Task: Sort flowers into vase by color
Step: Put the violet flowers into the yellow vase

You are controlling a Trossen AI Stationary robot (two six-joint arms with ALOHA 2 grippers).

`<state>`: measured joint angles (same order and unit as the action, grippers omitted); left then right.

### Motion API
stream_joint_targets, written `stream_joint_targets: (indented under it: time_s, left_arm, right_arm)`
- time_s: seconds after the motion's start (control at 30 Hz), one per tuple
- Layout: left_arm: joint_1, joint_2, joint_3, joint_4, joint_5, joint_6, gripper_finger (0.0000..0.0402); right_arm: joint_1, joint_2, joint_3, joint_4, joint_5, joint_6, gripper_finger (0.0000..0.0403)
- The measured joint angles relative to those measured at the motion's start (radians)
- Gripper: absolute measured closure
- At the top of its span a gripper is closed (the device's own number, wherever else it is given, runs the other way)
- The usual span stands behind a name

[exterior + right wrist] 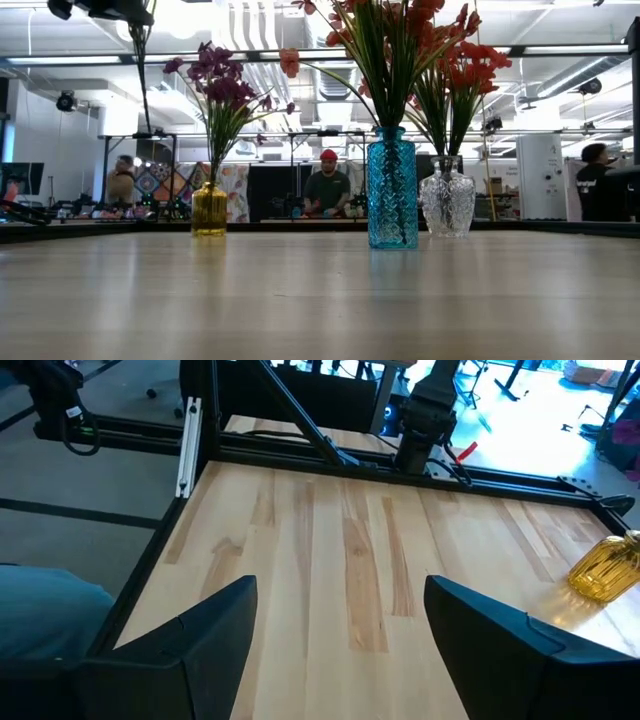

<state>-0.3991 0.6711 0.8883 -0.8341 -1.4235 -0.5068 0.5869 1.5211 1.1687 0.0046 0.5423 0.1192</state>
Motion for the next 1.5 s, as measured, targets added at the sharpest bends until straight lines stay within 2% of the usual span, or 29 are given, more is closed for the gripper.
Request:
stream_joint_targets:
  time_s: [0.17, 0.3, 0.5, 0.63, 0.87, 1.07, 1.13, 1.27, 1.5]
  left_arm:
    - [0.028, -0.026, 0.033, 0.019, -0.001, 0.044, 0.0401]
    - [0.059, -0.040, 0.050, 0.121, -0.010, 0.040, 0.0401]
    - [0.170, -0.033, 0.050, 0.210, 0.013, 0.147, 0.0401]
    - [0.280, -0.011, 0.050, 0.263, 0.140, 0.196, 0.0402]
    - [0.504, 0.053, 0.050, 0.545, 0.437, 0.452, 0.0402]
    - [0.709, 0.079, 0.025, 0.554, 0.705, 0.464, 0.0401]
    - [0.756, 0.085, 0.005, 0.554, 0.766, 0.457, 0.0401]
    - [0.798, 0.080, -0.048, 0.608, 0.840, 0.441, 0.0401]
    - [0.798, 0.042, -0.142, 0.689, 0.843, 0.418, 0.0401]
  right_arm:
    - [0.000, 0.000, 0.000, 0.001, 0.000, 0.000, 0.0124]
    - [0.000, 0.000, 0.000, 0.012, 0.001, -0.009, 0.0124]
    - [-0.001, 0.000, 0.000, 0.023, 0.001, -0.026, 0.0124]
    - [-0.002, 0.000, 0.000, 0.023, 0.001, -0.031, 0.0124]
    - [-0.003, 0.001, -0.002, 0.023, 0.002, -0.029, 0.0123]
    - [-0.003, 0.001, -0.010, 0.023, 0.002, -0.017, 0.0128]
    - [-0.003, 0.001, -0.011, 0.023, 0.003, -0.017, 0.0128]
    - [-0.003, 0.001, -0.012, 0.023, 0.003, -0.017, 0.0129]
    - [-0.003, 0.001, -0.012, 0.023, 0.008, -0.017, 0.0129]
